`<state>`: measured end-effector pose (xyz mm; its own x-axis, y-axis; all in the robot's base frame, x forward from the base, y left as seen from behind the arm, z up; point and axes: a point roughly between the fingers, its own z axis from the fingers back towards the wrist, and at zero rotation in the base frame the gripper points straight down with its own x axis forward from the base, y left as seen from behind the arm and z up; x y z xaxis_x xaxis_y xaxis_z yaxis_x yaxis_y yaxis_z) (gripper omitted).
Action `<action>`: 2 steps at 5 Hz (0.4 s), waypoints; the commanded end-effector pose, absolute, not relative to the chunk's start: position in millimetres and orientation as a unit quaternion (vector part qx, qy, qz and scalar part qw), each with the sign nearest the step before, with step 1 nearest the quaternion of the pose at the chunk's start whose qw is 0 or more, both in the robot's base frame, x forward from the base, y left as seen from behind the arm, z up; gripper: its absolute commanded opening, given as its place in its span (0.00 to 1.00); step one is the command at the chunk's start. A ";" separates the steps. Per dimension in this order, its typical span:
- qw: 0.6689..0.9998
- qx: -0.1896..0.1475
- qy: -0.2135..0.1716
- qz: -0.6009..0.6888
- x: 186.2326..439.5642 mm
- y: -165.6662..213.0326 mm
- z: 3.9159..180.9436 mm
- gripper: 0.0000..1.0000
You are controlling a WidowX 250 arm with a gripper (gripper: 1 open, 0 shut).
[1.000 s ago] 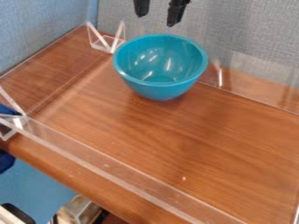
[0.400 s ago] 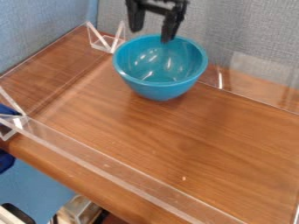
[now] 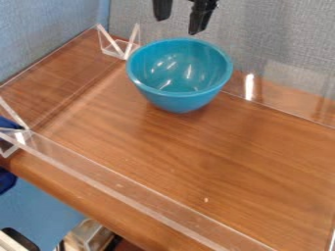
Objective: Put the mushroom in the blue bowl
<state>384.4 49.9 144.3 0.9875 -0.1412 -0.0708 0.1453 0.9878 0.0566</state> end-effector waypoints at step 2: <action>0.997 0.039 0.012 -0.073 402.0 49.8 157.5 1.00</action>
